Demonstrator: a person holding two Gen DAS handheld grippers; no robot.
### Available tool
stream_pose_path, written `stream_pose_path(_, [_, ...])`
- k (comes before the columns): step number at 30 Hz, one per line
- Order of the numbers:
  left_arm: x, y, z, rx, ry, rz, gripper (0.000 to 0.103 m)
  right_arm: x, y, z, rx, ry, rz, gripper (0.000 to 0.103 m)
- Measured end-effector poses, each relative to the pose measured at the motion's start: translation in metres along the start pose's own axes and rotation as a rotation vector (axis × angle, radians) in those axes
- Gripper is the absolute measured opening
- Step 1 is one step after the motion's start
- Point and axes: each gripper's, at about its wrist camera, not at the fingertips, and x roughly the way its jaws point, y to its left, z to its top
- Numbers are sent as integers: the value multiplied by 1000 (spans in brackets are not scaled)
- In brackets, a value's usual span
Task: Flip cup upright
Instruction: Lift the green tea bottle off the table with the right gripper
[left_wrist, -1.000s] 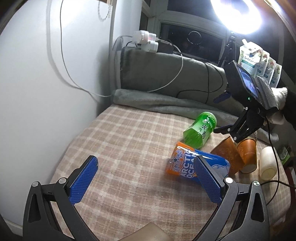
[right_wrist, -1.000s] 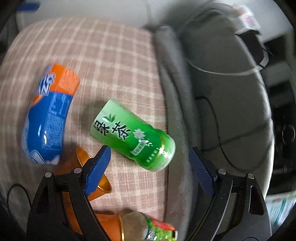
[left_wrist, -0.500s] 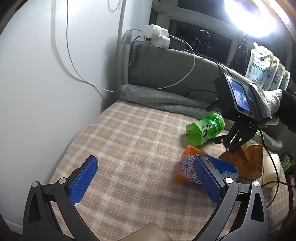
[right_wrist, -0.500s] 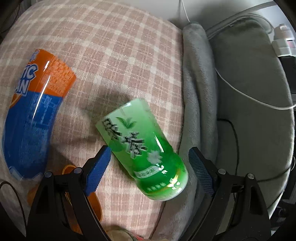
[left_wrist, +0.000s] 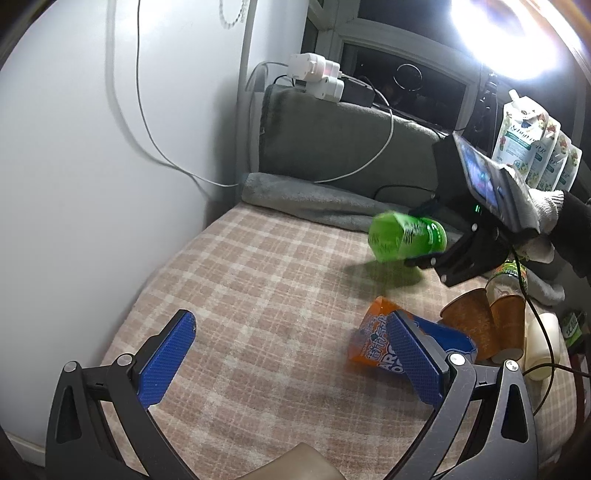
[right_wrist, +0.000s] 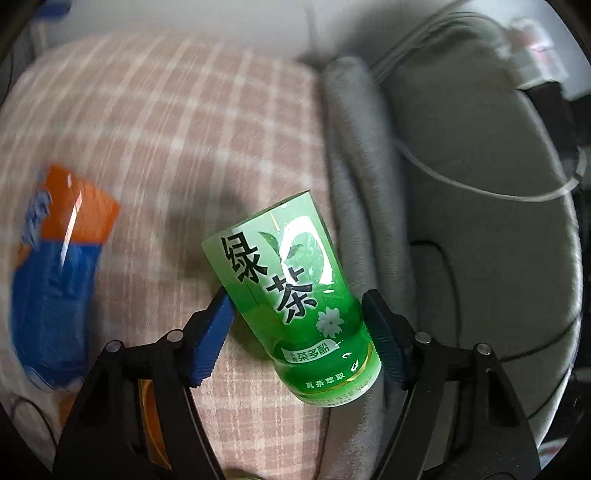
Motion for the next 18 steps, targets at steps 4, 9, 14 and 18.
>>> stream_pose_path(4, [-6,-3,1,9,-17,-7,102,-26,-19,2,99,-84,-22,73])
stream_pose_path(9, [-14,-8,1,24,-40,-22,102,-62,2,3,205,-164,-36,73])
stream_pose_path(14, [-27,-17,-3,52,-64,-45,102,-113,31,-19,274,-209,-52,73])
stream_pose_path(18, [-37,-25,-8,74,-77,-62,102,-143,46,-36,343,-232,-56,73])
